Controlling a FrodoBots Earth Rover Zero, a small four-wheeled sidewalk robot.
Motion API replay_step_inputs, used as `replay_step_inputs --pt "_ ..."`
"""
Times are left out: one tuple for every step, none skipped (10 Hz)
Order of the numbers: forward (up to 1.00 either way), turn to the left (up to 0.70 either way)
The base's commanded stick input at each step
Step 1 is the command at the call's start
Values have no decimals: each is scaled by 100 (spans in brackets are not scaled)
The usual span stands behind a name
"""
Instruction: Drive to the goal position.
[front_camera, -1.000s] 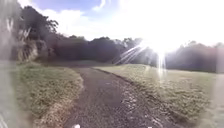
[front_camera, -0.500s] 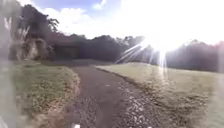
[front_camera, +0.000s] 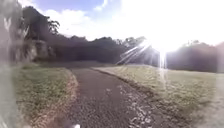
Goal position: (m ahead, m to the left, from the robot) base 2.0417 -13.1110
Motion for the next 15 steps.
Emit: replay_step_inputs --pt "70 0" --pt "70 0" --pt "70 0" --pt "70 -28" --pt "70 -30" --pt "70 -30" --pt "70 -30" --pt "70 -30" --pt "70 -30" --pt "70 -19" --pt "70 -9" --pt "70 0" --pt "70 0" --pt "70 0" --pt "70 0"
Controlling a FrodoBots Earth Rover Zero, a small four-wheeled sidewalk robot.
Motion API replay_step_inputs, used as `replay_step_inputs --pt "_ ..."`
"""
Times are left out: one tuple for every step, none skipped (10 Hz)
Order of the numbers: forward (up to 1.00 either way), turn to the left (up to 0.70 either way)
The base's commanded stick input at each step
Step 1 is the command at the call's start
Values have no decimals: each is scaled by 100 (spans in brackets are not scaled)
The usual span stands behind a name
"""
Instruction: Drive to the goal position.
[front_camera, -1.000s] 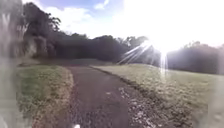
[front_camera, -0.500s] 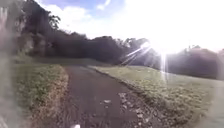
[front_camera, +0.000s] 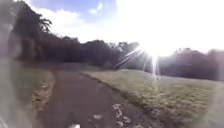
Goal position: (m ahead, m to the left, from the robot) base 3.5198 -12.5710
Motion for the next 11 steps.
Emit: replay_step_inputs --pt "70 0" --pt "70 0" --pt "70 0" --pt "70 -2" --pt "70 -17" --pt "70 -33" --pt "70 -34" --pt "70 -34" --pt "70 -33" --pt "70 -33" --pt "70 -33"
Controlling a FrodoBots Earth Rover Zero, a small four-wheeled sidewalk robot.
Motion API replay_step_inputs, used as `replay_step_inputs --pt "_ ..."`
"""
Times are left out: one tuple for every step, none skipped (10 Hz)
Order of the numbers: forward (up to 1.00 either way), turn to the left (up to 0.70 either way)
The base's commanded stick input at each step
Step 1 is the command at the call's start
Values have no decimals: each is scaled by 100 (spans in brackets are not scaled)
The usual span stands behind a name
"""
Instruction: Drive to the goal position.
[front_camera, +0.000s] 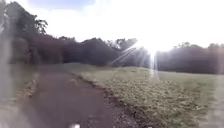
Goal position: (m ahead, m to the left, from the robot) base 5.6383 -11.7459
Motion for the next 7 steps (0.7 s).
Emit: replay_step_inputs --pt "70 -33" --pt "70 -33" --pt "70 -33" --pt "70 -33" --pt "70 -32" --pt "70 -26" --pt "70 0"
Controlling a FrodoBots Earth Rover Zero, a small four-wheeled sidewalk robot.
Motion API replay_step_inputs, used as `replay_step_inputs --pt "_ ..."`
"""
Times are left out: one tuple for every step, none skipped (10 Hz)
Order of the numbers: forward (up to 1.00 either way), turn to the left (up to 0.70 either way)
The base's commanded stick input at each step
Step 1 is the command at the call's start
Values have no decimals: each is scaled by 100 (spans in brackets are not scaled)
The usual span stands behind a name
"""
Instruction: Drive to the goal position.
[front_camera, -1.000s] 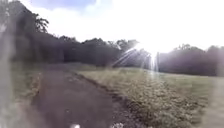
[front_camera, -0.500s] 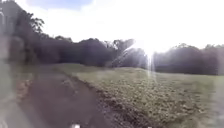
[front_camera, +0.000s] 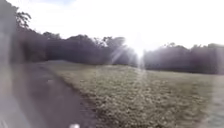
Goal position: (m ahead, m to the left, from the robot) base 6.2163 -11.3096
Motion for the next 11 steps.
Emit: replay_step_inputs --pt "70 0" --pt "70 0" --pt "70 0" --pt "70 0" --pt "70 0" --pt "70 -34" --pt "70 -34" --pt "70 -34" --pt "70 -34" --pt "70 -34" --pt "70 -34"
